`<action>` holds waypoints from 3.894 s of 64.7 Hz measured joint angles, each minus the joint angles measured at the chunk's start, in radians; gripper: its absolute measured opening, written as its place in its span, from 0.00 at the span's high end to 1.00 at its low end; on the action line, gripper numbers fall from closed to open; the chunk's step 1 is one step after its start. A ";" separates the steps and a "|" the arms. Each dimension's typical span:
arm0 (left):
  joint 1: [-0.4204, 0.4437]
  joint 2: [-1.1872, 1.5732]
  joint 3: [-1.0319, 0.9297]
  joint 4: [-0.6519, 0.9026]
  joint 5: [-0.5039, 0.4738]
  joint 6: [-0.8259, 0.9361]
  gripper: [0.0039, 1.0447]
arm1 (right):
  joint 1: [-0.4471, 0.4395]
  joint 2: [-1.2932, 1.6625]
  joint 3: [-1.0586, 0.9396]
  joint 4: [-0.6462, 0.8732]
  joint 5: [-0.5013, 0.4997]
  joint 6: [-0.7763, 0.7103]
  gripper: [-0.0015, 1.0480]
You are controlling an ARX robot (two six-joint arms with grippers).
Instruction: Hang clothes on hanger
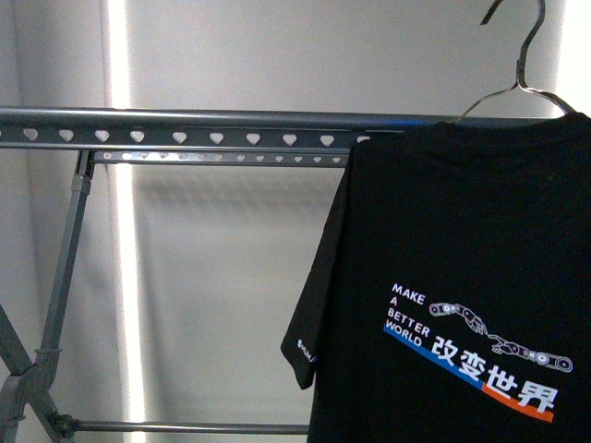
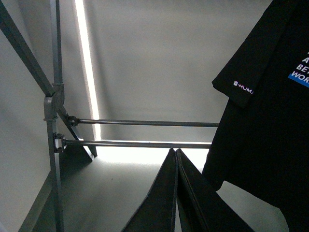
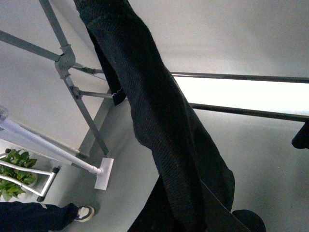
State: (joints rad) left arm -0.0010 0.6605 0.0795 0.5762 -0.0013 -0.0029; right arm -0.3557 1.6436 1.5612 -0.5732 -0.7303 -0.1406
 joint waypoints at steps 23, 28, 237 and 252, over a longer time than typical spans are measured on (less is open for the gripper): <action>0.000 -0.166 -0.061 -0.085 0.000 0.000 0.97 | -0.039 0.000 -0.106 0.026 0.059 0.029 0.97; 0.000 -0.197 -0.061 -0.116 0.001 0.000 0.97 | -0.045 0.002 -0.104 0.033 0.065 0.046 0.97; 0.000 -0.657 -0.061 -0.574 0.000 0.000 0.05 | 0.352 -1.637 -1.555 0.570 0.728 0.130 0.98; 0.000 -0.657 -0.061 -0.574 0.000 0.000 0.06 | 0.352 -1.639 -1.555 0.570 0.728 0.130 0.98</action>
State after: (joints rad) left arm -0.0010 0.0036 0.0185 0.0025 -0.0010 -0.0025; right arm -0.0032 0.0044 0.0063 -0.0029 -0.0021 -0.0109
